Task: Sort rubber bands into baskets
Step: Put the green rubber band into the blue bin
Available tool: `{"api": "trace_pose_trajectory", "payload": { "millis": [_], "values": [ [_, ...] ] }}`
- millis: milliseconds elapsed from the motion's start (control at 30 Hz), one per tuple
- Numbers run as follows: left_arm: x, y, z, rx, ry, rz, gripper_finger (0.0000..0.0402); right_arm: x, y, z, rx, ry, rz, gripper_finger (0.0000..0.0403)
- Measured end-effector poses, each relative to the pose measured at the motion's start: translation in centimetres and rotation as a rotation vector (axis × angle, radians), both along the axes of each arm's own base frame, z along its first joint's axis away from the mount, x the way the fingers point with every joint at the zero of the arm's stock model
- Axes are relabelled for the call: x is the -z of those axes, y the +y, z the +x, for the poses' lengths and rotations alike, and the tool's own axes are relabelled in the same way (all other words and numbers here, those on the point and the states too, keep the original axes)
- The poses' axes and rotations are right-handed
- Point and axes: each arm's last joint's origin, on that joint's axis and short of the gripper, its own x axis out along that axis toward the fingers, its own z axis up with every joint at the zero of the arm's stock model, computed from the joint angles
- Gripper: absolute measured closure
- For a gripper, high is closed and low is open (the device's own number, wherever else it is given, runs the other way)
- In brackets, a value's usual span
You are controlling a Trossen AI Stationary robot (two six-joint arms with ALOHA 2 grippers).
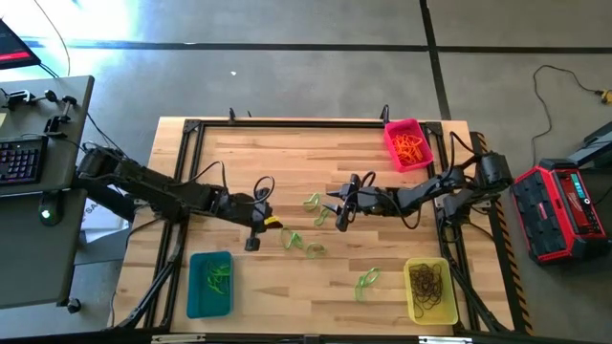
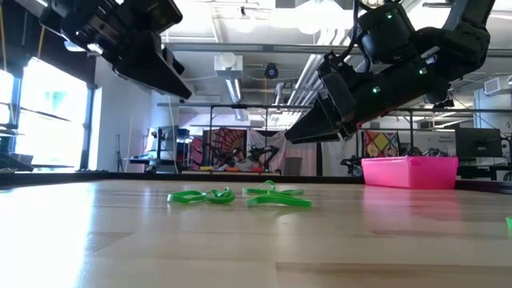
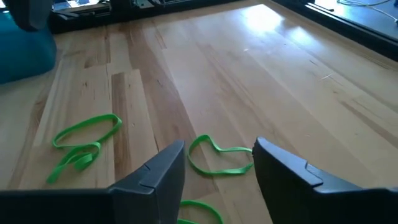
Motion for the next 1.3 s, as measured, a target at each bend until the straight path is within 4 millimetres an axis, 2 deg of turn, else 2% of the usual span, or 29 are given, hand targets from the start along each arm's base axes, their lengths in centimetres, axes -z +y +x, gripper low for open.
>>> {"api": "trace_pose_trajectory", "payload": {
  "millis": [467,600,733,967,1167,1300],
  "values": [
    [-0.3,0.2,0.7,0.046,-0.096,0.016,0.0401,-0.2,-0.2,0.2,-0.015,-0.014,0.025,0.0224],
    [0.6,0.6,0.9,0.075,-0.123,-0.024,0.0401,-0.9,-0.4,1.3,-0.013,0.02,0.036,0.0224],
    [1.8,1.2,0.8,0.053,-0.128,-0.044,0.0401,-1.0,-0.4,2.7,-0.028,0.137,0.009,0.0224],
    [2.8,1.5,0.8,0.026,-0.086,-0.062,0.0401,-0.3,-0.6,3.6,-0.044,0.309,0.01,0.0224],
    [3.1,1.5,0.8,0.023,-0.072,-0.055,0.0401,0.9,-1.2,3.9,-0.055,0.328,0.06,0.0224],
    [3.5,1.4,1.1,0.031,-0.073,-0.043,0.0401,2.3,-2.4,4.5,0.005,0.302,0.097,0.0224]
  ]
}}
